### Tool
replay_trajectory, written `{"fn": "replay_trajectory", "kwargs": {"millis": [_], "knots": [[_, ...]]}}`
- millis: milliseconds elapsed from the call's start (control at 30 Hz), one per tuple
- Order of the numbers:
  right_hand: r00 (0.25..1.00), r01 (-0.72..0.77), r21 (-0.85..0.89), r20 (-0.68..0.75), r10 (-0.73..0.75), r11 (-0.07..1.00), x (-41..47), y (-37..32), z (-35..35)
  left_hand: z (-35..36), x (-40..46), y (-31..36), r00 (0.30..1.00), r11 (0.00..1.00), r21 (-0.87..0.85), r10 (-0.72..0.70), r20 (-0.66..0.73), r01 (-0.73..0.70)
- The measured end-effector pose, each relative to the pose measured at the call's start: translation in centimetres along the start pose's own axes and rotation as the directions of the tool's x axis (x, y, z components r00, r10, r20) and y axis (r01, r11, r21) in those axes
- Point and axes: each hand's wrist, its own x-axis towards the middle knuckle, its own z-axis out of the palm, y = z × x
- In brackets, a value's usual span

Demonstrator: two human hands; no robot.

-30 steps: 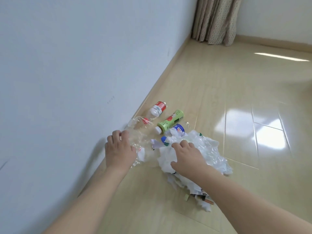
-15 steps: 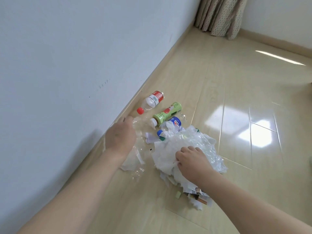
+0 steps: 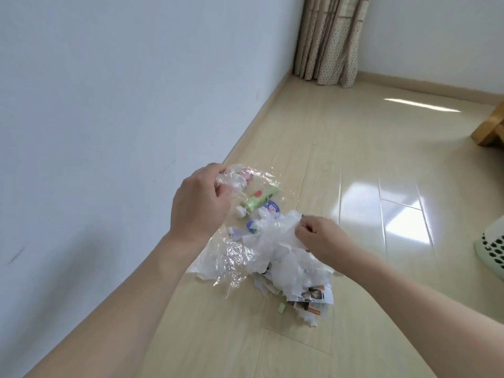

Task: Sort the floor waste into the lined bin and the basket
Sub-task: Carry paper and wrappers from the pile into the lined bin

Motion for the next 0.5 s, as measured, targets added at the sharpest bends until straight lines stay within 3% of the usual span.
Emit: {"fn": "replay_trajectory", "kwargs": {"millis": [233, 367, 500], "knots": [[0.989, -0.085, 0.115, -0.112, 0.098, 0.990, -7.1, 4.4, -10.8, 1.4, 0.9, 12.9, 0.993, 0.975, -0.215, 0.077, 0.086, -0.056], [0.964, -0.147, 0.154, -0.198, 0.177, 0.977, -12.6, 9.3, -17.6, 6.1, 0.4, 22.7, 0.967, 0.939, -0.342, 0.117, 0.226, -0.033], [0.905, -0.237, 0.244, -0.298, 0.305, 0.940, -18.5, 16.3, -24.0, 11.6, -2.8, 32.9, 0.918, 0.909, -0.401, 0.251, 0.308, -0.114]]}}
